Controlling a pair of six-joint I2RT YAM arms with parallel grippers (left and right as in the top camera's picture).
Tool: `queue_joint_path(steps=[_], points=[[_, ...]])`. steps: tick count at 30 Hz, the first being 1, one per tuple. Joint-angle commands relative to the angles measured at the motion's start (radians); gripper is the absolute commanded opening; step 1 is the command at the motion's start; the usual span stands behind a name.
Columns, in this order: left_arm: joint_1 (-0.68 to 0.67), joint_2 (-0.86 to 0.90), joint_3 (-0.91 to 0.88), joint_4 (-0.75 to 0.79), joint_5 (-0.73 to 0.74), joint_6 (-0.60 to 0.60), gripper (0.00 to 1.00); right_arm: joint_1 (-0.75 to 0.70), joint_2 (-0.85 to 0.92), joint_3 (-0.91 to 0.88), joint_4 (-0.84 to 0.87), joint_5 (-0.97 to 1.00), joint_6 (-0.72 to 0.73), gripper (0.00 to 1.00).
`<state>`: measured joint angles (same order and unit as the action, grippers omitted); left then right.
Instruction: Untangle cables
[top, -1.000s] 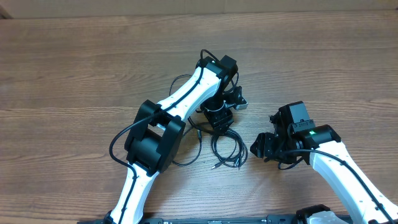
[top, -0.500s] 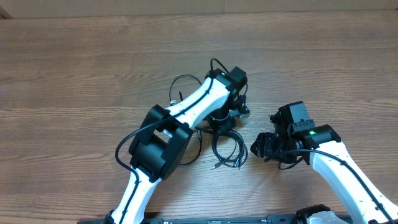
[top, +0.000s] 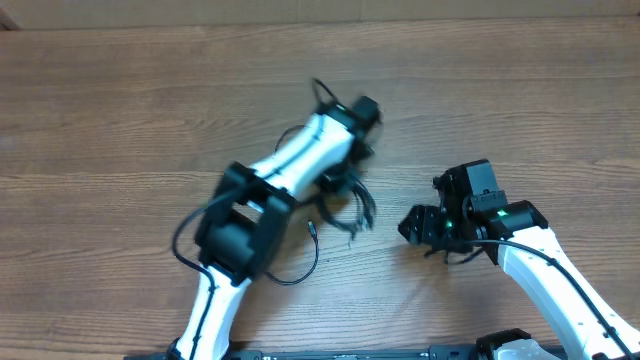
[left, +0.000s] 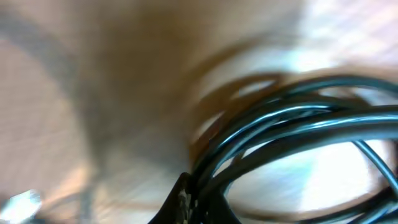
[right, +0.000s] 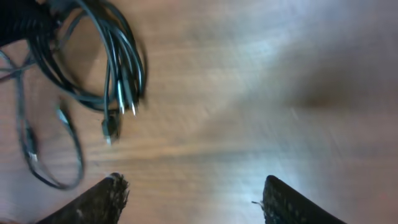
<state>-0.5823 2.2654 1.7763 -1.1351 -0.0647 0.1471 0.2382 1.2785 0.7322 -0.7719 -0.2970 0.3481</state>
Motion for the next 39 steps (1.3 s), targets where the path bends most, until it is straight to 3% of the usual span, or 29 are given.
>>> queue_joint_path(steps=[1, 8, 18, 27, 39], points=[[0.112, -0.114, 0.053, 0.004, 0.032, -0.04, 0.04, 0.003, -0.006, 0.014, 0.108, -0.085, 0.004, 0.7], [0.173, -0.256, 0.053, -0.02, 0.309, 0.065, 0.04, 0.003, -0.006, 0.014, 0.397, -0.142, 0.004, 0.7], [0.13, -0.338, 0.053, -0.05, 0.557, 0.221, 0.04, 0.004, -0.006, 0.014, 0.411, -0.15, -0.096, 0.68], [0.126, -0.341, 0.053, -0.095, 0.656, 0.314, 0.04, 0.004, -0.006, 0.014, 0.434, -0.15, -0.122, 0.64], [0.13, -0.342, 0.053, -0.094, 0.719, 0.348, 0.04, 0.004, -0.006, 0.014, 0.474, -0.315, -0.121, 0.15]])
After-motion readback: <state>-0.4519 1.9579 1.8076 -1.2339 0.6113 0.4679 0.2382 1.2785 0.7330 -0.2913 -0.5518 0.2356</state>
